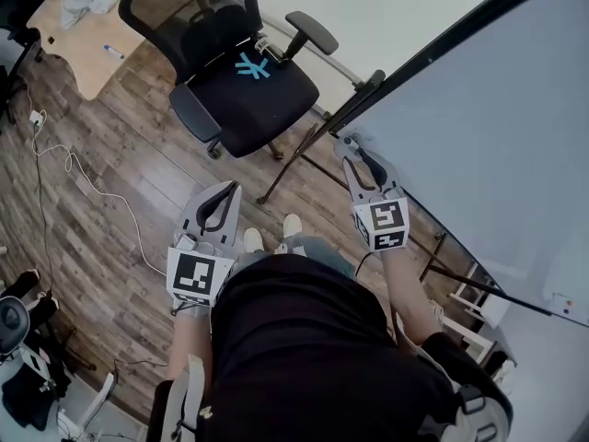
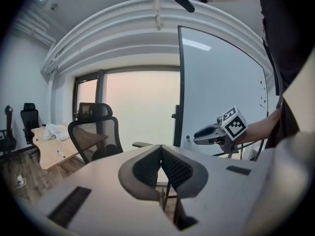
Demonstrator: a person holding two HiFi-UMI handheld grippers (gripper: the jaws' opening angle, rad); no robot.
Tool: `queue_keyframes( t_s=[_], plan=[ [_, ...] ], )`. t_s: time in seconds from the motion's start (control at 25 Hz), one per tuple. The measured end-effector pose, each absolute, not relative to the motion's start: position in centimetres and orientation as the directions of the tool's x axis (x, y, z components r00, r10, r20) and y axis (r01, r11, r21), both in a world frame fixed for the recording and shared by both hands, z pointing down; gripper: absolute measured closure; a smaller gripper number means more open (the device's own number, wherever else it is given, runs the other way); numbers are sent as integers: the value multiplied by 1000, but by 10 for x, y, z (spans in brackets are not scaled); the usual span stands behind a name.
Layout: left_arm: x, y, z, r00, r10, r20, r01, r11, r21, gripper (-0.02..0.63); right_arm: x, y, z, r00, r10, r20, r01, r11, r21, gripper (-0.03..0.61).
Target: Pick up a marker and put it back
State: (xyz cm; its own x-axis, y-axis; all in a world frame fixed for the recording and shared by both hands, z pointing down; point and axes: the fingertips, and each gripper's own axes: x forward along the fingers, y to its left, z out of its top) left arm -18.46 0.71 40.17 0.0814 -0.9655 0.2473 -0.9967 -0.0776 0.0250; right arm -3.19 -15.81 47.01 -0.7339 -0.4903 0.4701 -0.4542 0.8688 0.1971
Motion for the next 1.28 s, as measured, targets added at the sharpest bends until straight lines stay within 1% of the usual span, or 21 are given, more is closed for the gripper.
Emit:
queue_keyframes(
  t_s=[0.12,0.28,0.44,0.6,0.76,1.04,1.28],
  plan=[
    [-189,1,402,55,-961,272,-998,-51,21,608,-36,-167,478,-731,-479,485,-443,875,197,448],
    [-196,-7,406,30,-966,255,-999,-33,-8,607,-44,-176,489,-729,-461,506,-411,886,215,446],
    [-195,-13,409,19,-966,256,-1000,-19,0,607,-49,-183,494,-723,-462,513,-388,887,252,446],
    [-190,-15,409,16,-963,269,-1000,-13,12,608,-49,-186,495,-713,-472,518,-368,881,297,459],
    [-186,-18,410,25,-966,256,-1000,-23,11,607,-49,-185,495,-718,-461,521,-347,887,306,473],
    [-184,-24,410,39,-969,245,-999,-36,17,608,-48,-180,491,-734,-447,511,-345,894,286,496],
    [-179,-29,411,65,-971,231,-998,-61,24,607,-41,-183,474,-747,-472,469,-390,881,266,502]
  ],
)
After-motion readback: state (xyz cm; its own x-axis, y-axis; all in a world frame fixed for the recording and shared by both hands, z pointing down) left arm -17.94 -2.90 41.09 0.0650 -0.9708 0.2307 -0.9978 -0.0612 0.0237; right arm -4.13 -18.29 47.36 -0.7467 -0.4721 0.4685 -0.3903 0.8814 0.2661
